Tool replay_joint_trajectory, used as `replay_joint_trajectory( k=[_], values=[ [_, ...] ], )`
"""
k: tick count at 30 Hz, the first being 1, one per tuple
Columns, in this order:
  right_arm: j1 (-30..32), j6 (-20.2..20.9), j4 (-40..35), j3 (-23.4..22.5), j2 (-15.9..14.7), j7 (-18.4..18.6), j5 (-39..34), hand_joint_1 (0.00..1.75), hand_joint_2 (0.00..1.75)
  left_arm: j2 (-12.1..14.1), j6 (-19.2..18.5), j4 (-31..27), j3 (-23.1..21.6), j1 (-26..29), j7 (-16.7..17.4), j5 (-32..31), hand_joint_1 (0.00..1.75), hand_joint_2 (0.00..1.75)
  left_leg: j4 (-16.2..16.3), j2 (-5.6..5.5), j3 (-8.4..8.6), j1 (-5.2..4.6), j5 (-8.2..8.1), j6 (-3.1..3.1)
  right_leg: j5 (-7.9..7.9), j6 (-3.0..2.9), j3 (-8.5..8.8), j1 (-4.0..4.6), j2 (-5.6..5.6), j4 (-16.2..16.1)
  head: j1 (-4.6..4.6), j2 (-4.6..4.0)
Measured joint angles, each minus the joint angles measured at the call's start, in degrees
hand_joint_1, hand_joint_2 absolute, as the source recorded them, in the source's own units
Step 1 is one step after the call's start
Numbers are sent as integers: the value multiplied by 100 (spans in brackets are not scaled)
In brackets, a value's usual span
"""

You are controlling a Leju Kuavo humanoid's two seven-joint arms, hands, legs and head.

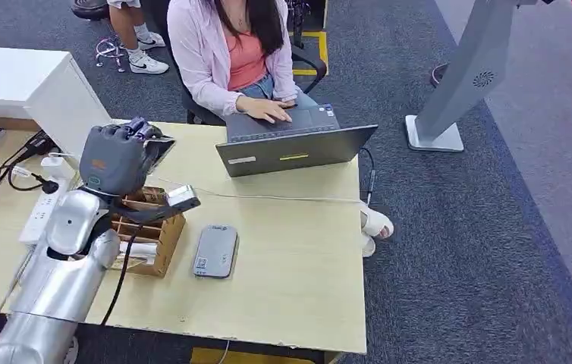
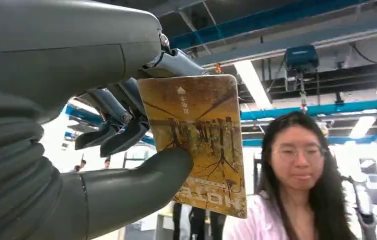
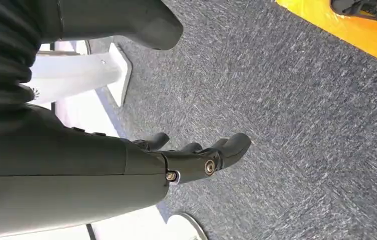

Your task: Pass the card to the sensor for recognition and then transmit it.

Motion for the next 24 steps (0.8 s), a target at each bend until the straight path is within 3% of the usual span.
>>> replay_joint_trajectory(
  k=[5, 15, 16, 17, 24],
  values=[
    [2, -9, 0, -68, 4, -11, -22, 0, 175, -31, -649, -70, -324, 90, 212, 11, 175, 175, 1, 0, -1, 2, 0, 1, 0, 0, 0, -2, 0, 0, 0, 0],
    [2, -22, 7, -92, 17, -42, -28, 0, 175, -57, -826, -70, -527, 123, 266, 59, 175, 175, 1, 0, -1, 1, -1, 1, 0, 0, 0, -3, 0, -1, 0, 0],
    [1, -28, 11, -116, 20, -44, -44, 0, 175, -57, -1213, -65, -660, 130, 332, 118, 175, 175, 1, 0, -1, 0, 0, 1, 0, 0, 0, -2, 0, -1, 0, 0],
    [1, -31, 11, -149, 24, -44, -44, 0, 175, -68, -1346, -54, -729, 135, 396, 142, 175, 175, 1, 0, -1, 0, 0, 1, 0, 0, 0, -2, 0, -1, 0, 0],
    [0, -24, 13, -201, 31, -44, -35, 0, 175, -160, -1860, 300, -1075, 165, 441, 280, 175, 175, 1, 0, -1, 0, -1, 1, 0, 0, 0, -2, 0, -1, 0, 0]
  ],
)
